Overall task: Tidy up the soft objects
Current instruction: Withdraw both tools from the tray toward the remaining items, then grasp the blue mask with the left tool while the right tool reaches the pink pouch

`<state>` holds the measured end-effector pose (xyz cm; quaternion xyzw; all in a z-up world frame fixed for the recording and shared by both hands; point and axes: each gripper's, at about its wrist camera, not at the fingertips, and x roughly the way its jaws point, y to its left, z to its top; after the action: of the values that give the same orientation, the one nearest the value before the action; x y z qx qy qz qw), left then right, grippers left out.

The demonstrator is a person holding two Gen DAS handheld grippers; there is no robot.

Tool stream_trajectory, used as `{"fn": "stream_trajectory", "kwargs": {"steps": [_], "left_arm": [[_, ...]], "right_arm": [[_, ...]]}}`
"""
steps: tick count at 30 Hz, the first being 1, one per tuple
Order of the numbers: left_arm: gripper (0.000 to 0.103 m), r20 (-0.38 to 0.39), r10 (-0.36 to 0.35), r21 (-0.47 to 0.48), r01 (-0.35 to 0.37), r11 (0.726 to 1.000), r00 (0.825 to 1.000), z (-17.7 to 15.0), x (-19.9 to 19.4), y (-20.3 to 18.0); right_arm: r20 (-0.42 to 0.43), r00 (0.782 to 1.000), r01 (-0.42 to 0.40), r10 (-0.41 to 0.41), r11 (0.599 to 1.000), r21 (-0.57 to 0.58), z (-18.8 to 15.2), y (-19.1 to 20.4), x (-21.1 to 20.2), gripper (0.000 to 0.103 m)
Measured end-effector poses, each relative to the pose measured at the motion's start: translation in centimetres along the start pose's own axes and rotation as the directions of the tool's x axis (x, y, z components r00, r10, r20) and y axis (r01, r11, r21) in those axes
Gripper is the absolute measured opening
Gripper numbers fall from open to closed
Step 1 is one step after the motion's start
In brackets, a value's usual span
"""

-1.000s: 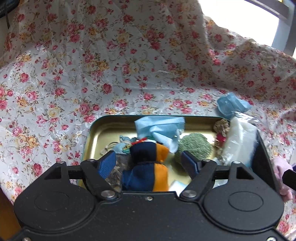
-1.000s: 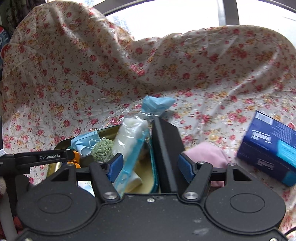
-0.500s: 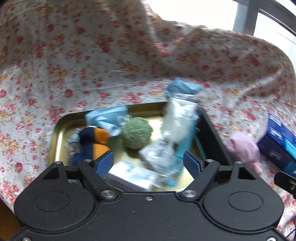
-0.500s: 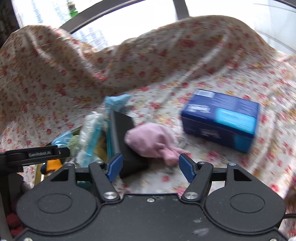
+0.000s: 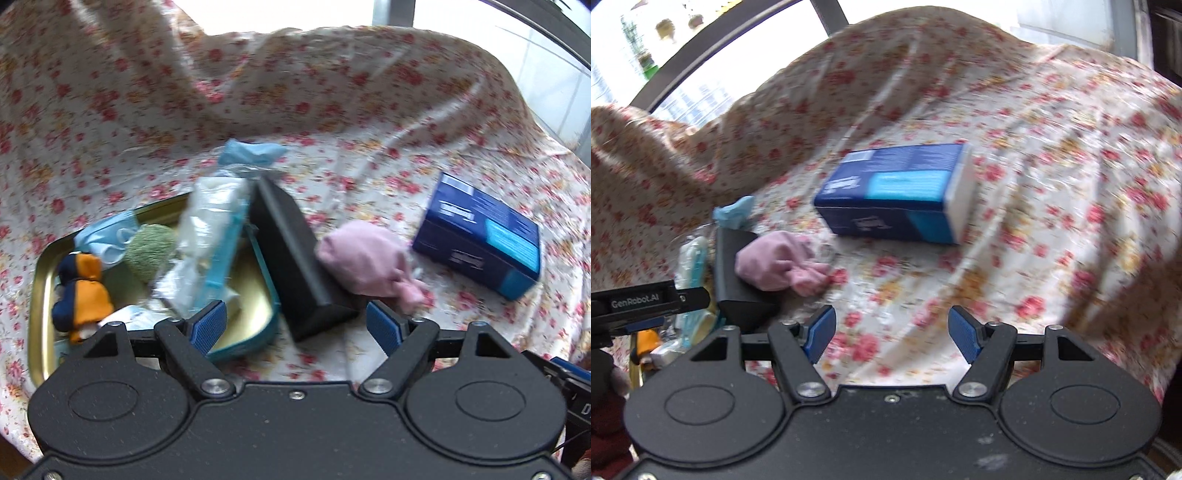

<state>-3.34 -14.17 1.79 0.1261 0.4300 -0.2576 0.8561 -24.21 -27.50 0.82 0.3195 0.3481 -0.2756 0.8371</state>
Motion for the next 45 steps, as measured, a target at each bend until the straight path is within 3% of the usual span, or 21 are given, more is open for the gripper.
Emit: {"fn": "stream_trajectory", "kwargs": {"steps": [12, 25, 30, 37, 45], "left_arm": [[0.08, -0.021, -0.013, 0.066, 0.015, 0.998, 1.0, -0.4, 0.6, -4.2], [0.082, 0.001, -0.035, 0.1, 0.035, 0.994, 0.999, 1.9, 1.8, -6.8], [0.086, 0.05, -0.019, 0.125, 0.013, 0.992, 0.999, 4.4, 2.1, -6.8], [0.089, 0.111, 0.035, 0.084, -0.044, 0.996, 0.993, 9.3, 3.6, -5.0], [0.09, 0.057, 0.099, 0.032, -0.101, 0.994, 0.993, 14.1, 8.6, -2.0]], "right_arm": [[0.019, 0.997, 0.076, -0.078, 0.995, 0.068, -0.7, -3.4, -0.4, 0.067], [0.036, 0.994, 0.098, -0.1, 0.993, 0.059, 0.5, -3.0, 0.4, 0.067], [0.039, 0.994, 0.095, -0.097, 0.994, 0.051, 1.0, -2.6, 0.9, 0.068], [0.024, 0.995, 0.092, -0.093, 0.995, 0.039, 1.4, -2.3, 2.0, 0.068], [0.006, 0.997, 0.073, -0.073, 0.997, 0.009, 1.9, -1.5, 3.5, 0.069]]}}
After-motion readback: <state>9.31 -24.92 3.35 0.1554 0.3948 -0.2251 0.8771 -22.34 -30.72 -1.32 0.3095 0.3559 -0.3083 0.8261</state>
